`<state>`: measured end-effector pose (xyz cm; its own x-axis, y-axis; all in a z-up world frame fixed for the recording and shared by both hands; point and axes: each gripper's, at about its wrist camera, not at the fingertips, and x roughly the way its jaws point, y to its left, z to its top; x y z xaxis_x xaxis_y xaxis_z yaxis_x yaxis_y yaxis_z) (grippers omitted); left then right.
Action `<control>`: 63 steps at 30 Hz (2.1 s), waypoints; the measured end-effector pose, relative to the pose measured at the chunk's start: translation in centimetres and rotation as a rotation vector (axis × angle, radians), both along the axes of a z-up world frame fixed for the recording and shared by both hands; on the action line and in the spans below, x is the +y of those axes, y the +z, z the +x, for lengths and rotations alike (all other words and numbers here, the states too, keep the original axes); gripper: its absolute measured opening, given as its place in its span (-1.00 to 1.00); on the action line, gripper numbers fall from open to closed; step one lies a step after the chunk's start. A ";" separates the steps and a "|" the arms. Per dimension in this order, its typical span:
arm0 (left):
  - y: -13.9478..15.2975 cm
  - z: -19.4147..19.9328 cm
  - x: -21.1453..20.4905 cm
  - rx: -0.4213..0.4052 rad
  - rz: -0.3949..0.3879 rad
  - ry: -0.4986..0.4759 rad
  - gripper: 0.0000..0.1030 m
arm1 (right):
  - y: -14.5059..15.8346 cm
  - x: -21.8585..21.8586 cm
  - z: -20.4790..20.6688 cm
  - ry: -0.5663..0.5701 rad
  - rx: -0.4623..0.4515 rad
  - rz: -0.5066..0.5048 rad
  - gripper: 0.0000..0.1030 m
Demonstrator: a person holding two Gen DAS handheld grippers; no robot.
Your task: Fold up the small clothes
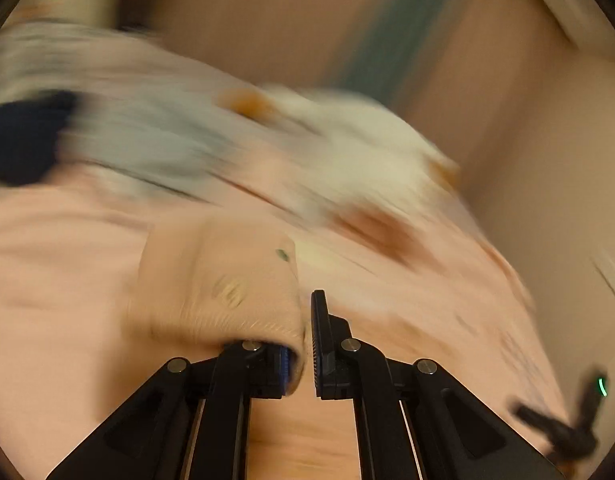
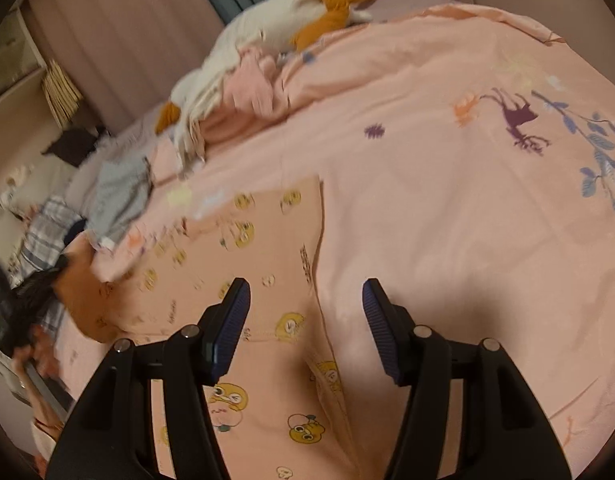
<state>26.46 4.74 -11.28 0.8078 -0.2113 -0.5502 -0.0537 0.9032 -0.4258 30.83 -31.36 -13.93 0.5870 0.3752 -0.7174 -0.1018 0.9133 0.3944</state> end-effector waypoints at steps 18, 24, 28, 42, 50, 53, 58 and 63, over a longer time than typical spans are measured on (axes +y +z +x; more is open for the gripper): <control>-4.2 -5.7 -1.6 0.183 0.432 0.147 0.74 | -2.9 2.6 1.1 0.123 0.170 0.282 0.47; -6.9 -3.9 1.4 0.277 0.395 0.167 0.53 | -6.1 7.9 6.5 0.048 0.344 0.412 0.20; -7.2 -2.5 1.8 0.291 0.442 0.167 0.53 | -7.2 10.2 8.5 -0.016 0.335 0.396 -0.22; -8.3 -2.3 -0.9 0.335 0.519 0.141 -0.56 | -2.3 2.7 6.4 -0.123 0.142 0.182 -0.79; -3.2 -6.5 -0.8 0.332 0.550 0.156 -0.40 | -3.5 -0.3 4.0 -0.163 0.202 -0.005 -0.69; 0.3 -8.0 -0.2 0.128 0.484 0.203 -0.06 | 0.0 1.7 2.7 -0.079 0.043 0.000 -0.67; -1.6 -1.3 -0.9 0.130 0.420 0.109 -0.13 | 0.6 6.6 4.3 0.078 0.015 0.052 -0.73; -8.6 1.2 -2.5 0.281 0.462 0.019 -0.46 | -6.1 8.7 5.9 0.061 0.181 -0.140 -0.87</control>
<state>27.67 2.25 -19.84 0.6173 0.1172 -0.7779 -0.1270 0.9907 0.0485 36.75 -22.67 -20.08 0.4234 0.2952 -0.8565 -0.0974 0.9548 0.2810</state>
